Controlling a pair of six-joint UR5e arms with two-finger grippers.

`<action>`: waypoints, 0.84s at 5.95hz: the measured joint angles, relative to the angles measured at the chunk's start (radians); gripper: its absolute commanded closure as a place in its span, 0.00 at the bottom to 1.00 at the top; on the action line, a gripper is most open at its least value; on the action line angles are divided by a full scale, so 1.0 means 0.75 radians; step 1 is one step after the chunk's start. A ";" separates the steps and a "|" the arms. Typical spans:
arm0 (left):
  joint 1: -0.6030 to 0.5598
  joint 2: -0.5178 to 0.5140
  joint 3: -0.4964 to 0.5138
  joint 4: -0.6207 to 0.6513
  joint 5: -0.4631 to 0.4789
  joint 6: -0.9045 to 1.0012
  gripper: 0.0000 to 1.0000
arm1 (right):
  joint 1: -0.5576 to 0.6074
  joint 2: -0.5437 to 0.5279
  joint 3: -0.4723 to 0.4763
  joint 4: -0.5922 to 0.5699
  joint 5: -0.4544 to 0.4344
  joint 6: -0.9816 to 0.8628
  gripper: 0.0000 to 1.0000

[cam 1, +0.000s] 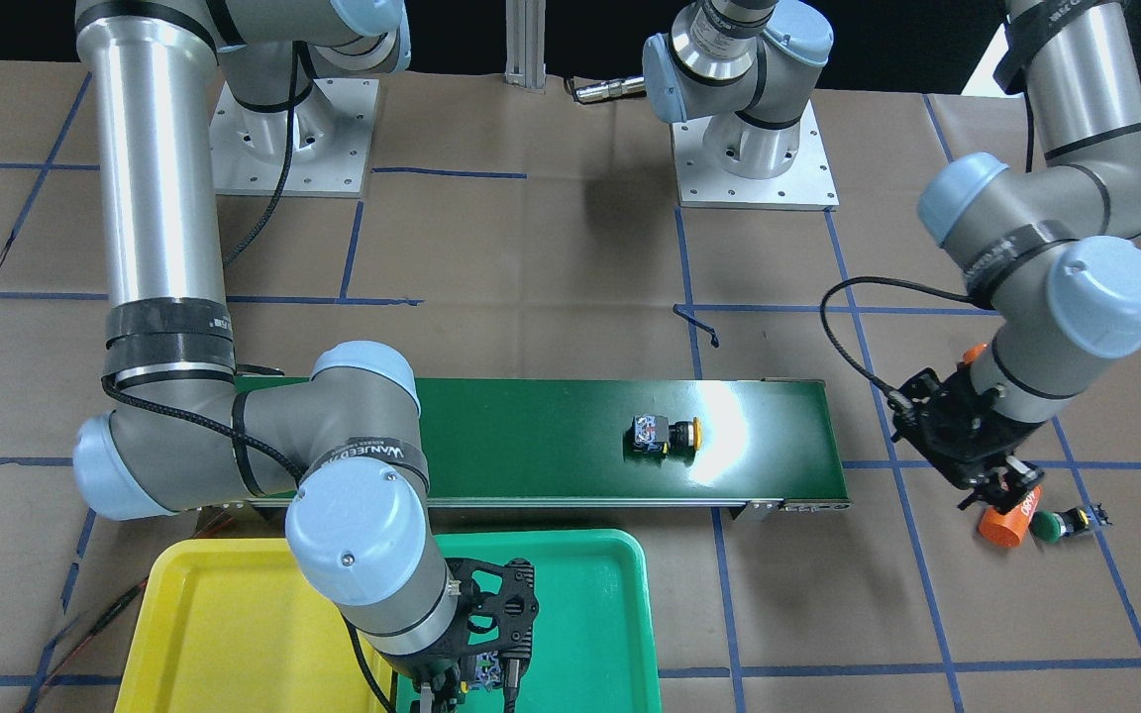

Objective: Sort buttons by color to trays
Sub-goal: 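Drop green button in green tray while left places yellow button on belt, then grasp yellow button with right gripper while left places orange cylinder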

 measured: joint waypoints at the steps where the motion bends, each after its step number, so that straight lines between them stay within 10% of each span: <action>1: 0.116 -0.034 0.014 0.008 -0.005 -0.025 0.01 | 0.007 0.009 -0.006 0.005 0.012 0.007 0.00; 5: 0.233 -0.256 0.154 0.039 -0.012 -0.107 0.06 | -0.048 -0.308 0.112 0.467 -0.067 -0.093 0.00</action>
